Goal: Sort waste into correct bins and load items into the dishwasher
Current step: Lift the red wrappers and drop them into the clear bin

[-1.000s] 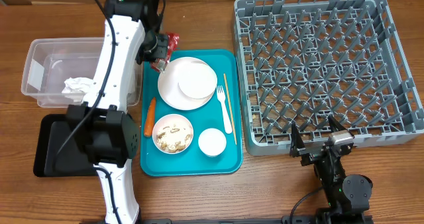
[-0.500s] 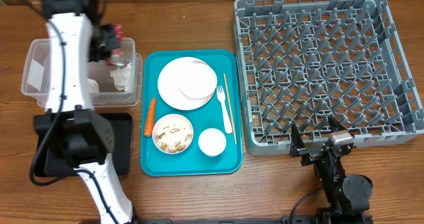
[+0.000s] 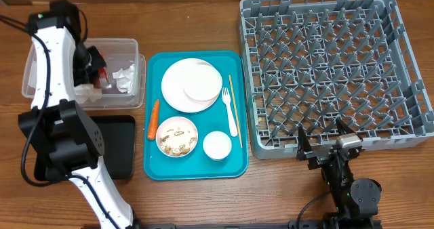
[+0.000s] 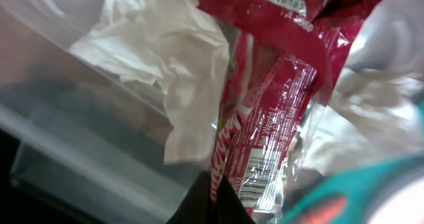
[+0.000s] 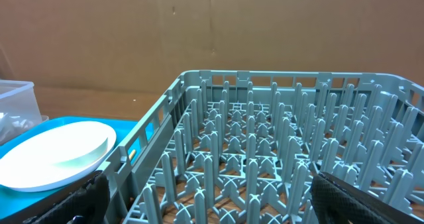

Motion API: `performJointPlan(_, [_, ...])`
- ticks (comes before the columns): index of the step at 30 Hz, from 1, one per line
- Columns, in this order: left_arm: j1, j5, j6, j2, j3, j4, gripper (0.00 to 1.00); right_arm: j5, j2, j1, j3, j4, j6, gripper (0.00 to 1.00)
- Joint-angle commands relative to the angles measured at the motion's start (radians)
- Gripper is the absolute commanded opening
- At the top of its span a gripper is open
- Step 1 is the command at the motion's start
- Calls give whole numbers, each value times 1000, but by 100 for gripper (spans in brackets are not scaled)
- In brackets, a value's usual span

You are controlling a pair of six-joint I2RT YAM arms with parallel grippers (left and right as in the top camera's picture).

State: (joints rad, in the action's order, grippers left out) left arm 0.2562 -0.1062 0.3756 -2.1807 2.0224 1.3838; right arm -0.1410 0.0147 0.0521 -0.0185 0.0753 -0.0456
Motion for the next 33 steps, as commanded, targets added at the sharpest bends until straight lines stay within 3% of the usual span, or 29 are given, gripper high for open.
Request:
performJointPlan(1, [19,-5,25,8,-54,-32,4,9,-9,-5,11,-5,-4,100])
performJointPlan(5, [22,-7,-16,8,-36,-25,12,9,-9,-5,11,-5,-4,100])
performJointPlan(6, [23,-7,-26,8,-22,-17,20,9,-9,-5,11,-5,-4,100])
performJointPlan(8, [25,-6,-28,8,15,4,57,9,-9,-5,11,-5,-4,100])
performJointPlan(14, [25,6,-32,10,202,105,60,9,-9,-5,11,-6,-4,100])
performJointPlan(21, [2,179,-52,42,384,264,61,9,-9,-5,11,-5,-4,100])
performJointPlan(24, [-26,267,-118,71,388,306,61,9,-9,-5,11,-5,-4,100])
performJointPlan(28, [-95,459,-296,105,385,306,56,9,-9,-5,11,-5,-4,100])
performJointPlan(33, [-222,492,-320,160,385,306,54,9,-9,-5,11,-5,-4,100])
